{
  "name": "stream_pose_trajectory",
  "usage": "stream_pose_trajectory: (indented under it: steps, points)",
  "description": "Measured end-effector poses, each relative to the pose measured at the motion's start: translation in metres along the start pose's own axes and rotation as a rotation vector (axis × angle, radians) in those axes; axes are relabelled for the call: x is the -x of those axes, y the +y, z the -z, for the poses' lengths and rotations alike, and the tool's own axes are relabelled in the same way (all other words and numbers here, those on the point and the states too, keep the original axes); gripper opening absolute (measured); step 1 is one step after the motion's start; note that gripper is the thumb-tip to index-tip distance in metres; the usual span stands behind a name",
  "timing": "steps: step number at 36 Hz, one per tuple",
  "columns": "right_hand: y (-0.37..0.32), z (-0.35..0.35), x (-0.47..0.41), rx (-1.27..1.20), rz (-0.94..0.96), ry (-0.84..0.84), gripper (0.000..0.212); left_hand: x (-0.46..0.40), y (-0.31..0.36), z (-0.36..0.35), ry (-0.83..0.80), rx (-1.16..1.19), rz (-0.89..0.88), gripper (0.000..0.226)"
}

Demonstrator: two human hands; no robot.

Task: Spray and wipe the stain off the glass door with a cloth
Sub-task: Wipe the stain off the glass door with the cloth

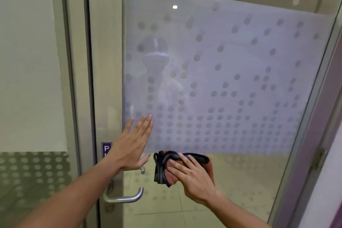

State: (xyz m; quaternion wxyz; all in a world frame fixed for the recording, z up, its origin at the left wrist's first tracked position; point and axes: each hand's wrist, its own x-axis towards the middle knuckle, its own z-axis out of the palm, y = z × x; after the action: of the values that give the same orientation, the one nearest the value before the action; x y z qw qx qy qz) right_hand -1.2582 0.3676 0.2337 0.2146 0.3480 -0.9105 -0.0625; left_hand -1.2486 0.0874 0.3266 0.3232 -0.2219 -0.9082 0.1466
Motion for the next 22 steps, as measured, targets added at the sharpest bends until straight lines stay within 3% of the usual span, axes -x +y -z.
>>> stream_pose_trajectory:
  steps: [8,17,22]
  points:
    - [-0.042,-0.012,0.025,-0.245,-0.256,0.067,0.057,0.026,0.021,-0.005,-0.082,0.064,-0.013,0.098]
    - [-0.102,-0.009,0.033,-1.231,-0.890,0.113,0.044,0.062,0.026,-0.012,-0.086,0.106,-0.014,0.092]
    - [-0.127,-0.015,0.034,-1.571,-1.149,0.194,0.034,0.087,0.028,-0.020,-0.136,0.124,-0.040,0.080]
